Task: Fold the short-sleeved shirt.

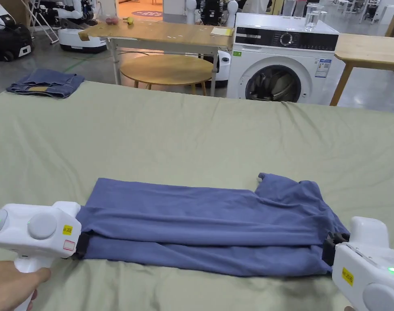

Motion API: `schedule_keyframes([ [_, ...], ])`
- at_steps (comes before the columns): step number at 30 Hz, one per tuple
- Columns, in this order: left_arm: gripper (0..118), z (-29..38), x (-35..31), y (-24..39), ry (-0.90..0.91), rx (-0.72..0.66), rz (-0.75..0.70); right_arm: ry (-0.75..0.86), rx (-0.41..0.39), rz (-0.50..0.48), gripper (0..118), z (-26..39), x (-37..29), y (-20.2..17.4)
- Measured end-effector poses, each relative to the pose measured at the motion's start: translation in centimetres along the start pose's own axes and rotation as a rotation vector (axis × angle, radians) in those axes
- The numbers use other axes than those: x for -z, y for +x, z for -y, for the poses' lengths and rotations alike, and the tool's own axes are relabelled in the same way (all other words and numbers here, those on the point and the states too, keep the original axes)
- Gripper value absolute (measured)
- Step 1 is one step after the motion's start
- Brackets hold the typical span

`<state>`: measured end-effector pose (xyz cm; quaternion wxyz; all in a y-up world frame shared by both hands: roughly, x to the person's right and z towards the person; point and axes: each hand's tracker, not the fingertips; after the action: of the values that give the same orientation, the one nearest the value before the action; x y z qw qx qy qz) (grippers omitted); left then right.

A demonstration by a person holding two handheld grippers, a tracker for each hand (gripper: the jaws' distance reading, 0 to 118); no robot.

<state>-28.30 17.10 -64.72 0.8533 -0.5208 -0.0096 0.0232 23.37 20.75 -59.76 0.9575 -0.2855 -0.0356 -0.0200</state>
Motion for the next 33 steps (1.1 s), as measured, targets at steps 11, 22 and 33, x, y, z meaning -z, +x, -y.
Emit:
schedule_keyframes([
  [11,0,0.3,-3.3,-2.2,0.094,-0.057,0.053,-0.243,0.019,-0.012,53,-1.4,3.3,6.7],
  [22,0,0.9,-1.7,-2.0,0.069,-0.061,0.046,-0.392,0.040,-0.108,3,1.4,8.3,5.3],
  [33,0,0.8,-5.7,-2.6,0.161,-0.090,0.100,-0.280,-0.010,-0.089,0,-0.8,2.1,6.1],
])
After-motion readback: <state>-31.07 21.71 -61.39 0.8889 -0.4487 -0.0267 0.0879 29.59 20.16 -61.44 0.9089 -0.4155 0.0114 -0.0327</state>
